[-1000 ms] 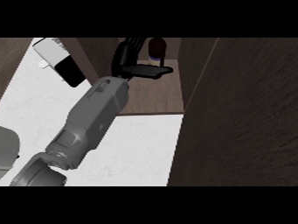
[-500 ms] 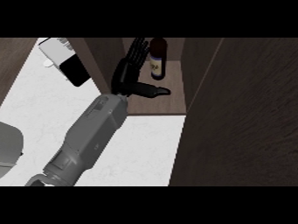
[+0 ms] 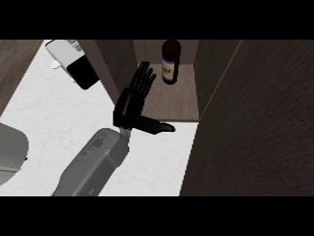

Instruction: Pick up the wine, place it into the cabinet and close the cabinet

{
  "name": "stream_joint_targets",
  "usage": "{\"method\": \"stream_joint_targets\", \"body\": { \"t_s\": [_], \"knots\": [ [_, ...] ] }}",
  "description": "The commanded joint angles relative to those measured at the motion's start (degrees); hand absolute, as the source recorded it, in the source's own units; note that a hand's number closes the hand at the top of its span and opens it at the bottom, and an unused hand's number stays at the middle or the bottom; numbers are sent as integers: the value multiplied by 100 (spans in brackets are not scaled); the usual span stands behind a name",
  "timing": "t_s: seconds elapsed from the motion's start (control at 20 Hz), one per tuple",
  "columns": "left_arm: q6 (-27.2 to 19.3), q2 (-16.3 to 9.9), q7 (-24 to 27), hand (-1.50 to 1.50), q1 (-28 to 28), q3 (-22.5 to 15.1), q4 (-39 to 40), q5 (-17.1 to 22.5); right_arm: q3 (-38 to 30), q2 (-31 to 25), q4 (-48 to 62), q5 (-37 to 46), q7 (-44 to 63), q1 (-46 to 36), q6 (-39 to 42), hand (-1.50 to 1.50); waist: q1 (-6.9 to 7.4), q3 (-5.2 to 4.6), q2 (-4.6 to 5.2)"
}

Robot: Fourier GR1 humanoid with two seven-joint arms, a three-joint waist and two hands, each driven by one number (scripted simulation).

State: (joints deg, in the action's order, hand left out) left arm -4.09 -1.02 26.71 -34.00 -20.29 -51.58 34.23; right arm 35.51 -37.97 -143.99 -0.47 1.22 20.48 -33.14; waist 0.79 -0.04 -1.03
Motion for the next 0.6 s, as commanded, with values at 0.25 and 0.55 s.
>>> {"method": "stream_joint_targets", "body": {
  "t_s": [0.25,0.55],
  "knots": [
    [-224,-289,-239,-150,1744,-412,-1915,-61,-317,-496,-1394,-208,592,362,113,-150,-84,2,51],
    [-182,-551,-367,-150,2762,-580,-3091,32,-83,-675,-1235,-154,421,304,380,-150,-81,3,57]
  ]
}}
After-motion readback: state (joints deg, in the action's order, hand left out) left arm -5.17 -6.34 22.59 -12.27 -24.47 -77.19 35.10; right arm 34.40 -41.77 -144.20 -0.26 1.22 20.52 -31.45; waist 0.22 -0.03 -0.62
